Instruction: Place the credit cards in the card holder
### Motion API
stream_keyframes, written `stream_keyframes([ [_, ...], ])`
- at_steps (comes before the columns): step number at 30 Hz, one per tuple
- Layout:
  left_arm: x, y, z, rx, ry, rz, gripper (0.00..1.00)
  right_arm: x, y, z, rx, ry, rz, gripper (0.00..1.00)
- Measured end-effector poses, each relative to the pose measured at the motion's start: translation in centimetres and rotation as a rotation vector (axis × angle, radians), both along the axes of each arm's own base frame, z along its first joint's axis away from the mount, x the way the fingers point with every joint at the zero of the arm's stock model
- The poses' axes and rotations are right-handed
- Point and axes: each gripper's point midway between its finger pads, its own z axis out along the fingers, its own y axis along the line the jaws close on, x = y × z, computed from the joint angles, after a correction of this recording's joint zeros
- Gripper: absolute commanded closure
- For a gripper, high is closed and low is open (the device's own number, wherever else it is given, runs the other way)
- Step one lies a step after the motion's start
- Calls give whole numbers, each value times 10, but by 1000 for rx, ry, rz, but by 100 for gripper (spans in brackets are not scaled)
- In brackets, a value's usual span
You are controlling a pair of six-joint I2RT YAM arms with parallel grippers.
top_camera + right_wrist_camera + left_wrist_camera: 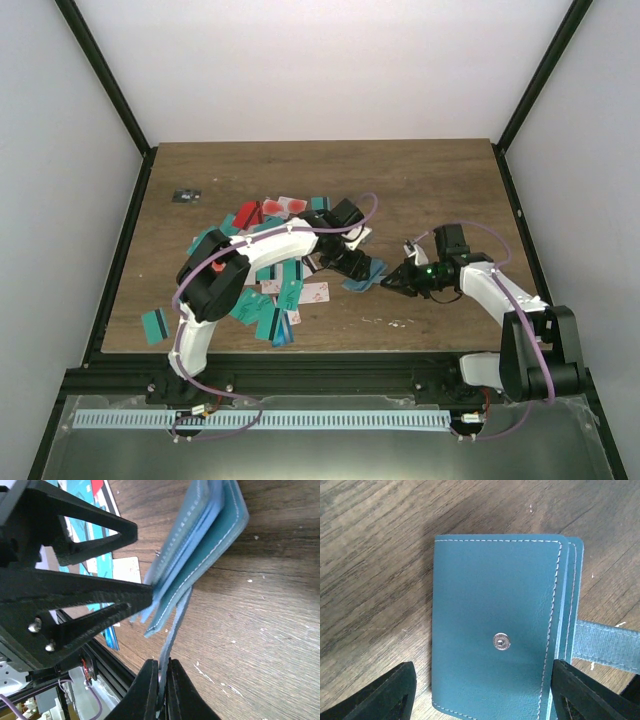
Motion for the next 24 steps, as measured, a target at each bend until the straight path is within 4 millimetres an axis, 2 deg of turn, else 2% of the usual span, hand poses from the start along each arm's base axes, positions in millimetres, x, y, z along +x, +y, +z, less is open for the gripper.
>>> stream_keyframes([
  [12, 27, 14, 7, -15, -11, 74, 31, -4, -6, -14, -52, 56, -17, 99],
  [19, 45, 27, 9, -13, -20, 126, 41, -7, -11, -21, -93, 84, -31, 99],
  [22, 51, 29, 11, -19, -25, 138, 53, -8, -15, -26, -116, 98, -41, 99],
  [24, 53, 28, 11, -23, -22, 141, 67, -9, -18, -31, -139, 117, -52, 99],
])
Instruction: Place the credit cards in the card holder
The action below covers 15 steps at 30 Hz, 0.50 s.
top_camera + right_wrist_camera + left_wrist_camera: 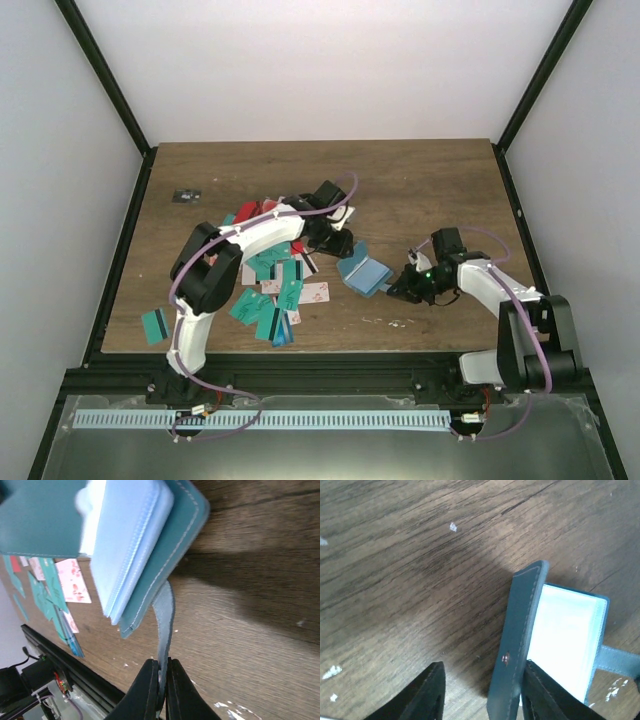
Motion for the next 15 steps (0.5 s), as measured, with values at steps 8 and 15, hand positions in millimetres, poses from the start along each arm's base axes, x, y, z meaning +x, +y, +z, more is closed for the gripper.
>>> stream_keyframes([
  [8, -2, -4, -15, -9, 35, 5, 93, 7, -12, -15, -90, 51, -58, 99],
  [15, -11, 2, -35, -20, 87, 44, 93, 24, -20, -25, -145, 84, -112, 99],
])
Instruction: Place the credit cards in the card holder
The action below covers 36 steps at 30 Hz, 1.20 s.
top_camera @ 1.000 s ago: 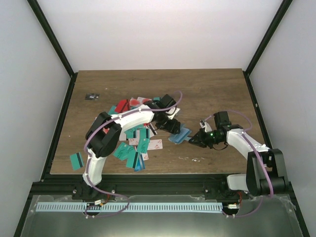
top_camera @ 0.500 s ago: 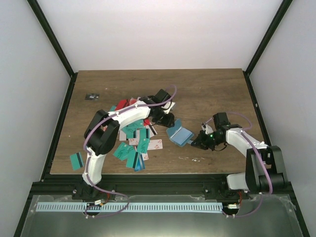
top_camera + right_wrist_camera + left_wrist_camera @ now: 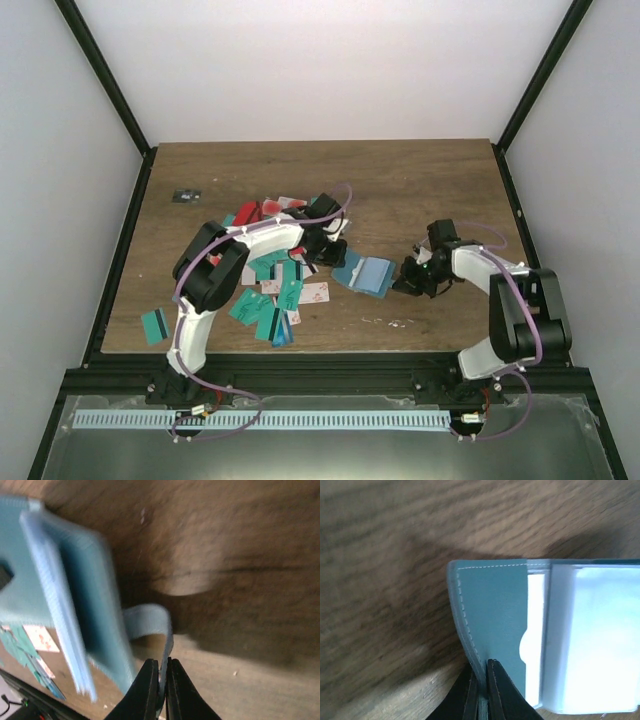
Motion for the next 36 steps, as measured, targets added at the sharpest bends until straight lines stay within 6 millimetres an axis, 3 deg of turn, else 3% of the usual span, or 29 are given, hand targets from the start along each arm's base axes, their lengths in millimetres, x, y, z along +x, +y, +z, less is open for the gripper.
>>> stream_keyframes([
  [5, -16, 8, -13, -3, 63, 37, 86, 19, -6, -9, -47, 23, -24, 97],
  [10, -29, 16, -12, 1, 108, 60, 82, 41, -16, -11, -115, -2, -38, 92],
  [20, -36, 12, 20, -67, 110, 67, 78, 55, -23, -5, -170, -50, -1, 54],
  [30, -45, 15, 18, -73, 150, 69, 68, 56, -18, 47, -134, -188, 36, 50],
  [36, -45, 14, 31, -96, 131, 62, 63, 49, 6, 78, -32, -270, 78, 50],
])
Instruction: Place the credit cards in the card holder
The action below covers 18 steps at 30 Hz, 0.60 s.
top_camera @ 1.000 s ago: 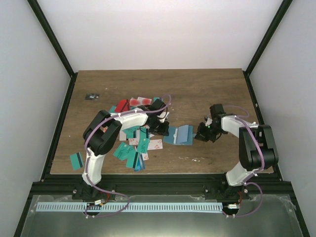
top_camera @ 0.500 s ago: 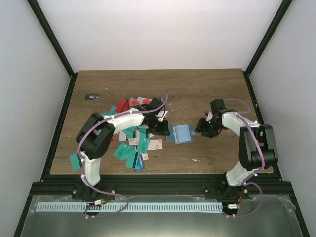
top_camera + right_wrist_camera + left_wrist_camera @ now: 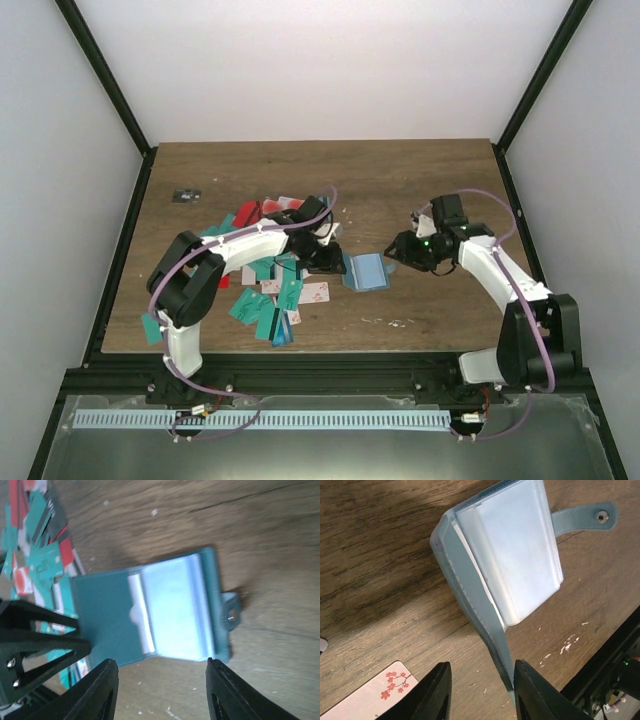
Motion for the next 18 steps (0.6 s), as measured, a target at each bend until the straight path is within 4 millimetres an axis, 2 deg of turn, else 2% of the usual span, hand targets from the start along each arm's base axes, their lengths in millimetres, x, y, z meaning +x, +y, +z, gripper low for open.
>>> stream_keyframes([
  [8, 0, -1, 9, -16, -12, -2, 63, -20, 52, 4, 71, 17, 122, 51],
  [14, -6, 5, 15, -17, -22, 1, 62, -26, 75, -11, 85, 70, 170, 52],
  [18, -11, 13, 24, -17, -44, 8, 61, -34, 99, -24, 91, 109, 225, 52],
])
